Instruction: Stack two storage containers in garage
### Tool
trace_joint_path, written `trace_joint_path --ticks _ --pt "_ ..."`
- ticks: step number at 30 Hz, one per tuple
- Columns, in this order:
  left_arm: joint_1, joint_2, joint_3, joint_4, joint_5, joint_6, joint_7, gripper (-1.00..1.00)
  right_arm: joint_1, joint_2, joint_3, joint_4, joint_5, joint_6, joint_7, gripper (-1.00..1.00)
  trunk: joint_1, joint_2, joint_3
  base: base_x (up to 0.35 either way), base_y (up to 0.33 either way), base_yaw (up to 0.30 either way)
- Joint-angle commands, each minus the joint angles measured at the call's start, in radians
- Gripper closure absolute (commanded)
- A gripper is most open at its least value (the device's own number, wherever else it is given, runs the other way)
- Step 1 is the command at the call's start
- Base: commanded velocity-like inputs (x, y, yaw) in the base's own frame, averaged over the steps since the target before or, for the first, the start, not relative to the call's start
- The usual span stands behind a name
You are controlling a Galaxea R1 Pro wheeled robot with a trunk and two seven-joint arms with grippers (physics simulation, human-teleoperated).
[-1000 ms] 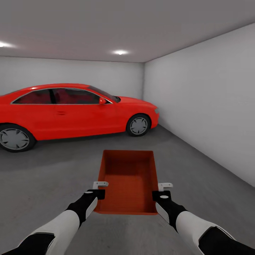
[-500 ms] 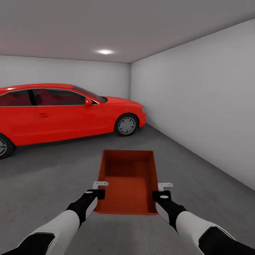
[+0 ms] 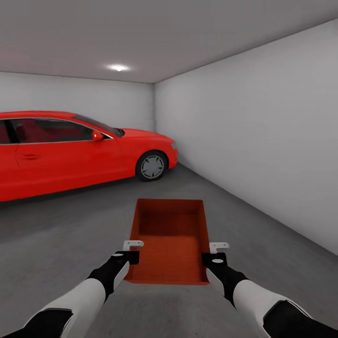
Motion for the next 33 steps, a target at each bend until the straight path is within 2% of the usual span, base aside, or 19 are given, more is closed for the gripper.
trace_joint_path --ticks 1,33 --pt "0.000 0.000 0.014 -0.002 -0.012 0.008 0.010 1.00 -0.001 0.000 -0.027 -0.010 0.001 0.005 0.041 1.00 0.000 -0.002 -0.002 0.000 0.000 -0.247" --pt "0.000 0.000 0.014 -0.002 -0.012 0.006 0.010 1.00 -0.001 0.000 -0.028 -0.010 0.001 0.005 0.039 1.00 0.000 -0.002 -0.002 0.000 0.000 -0.247"
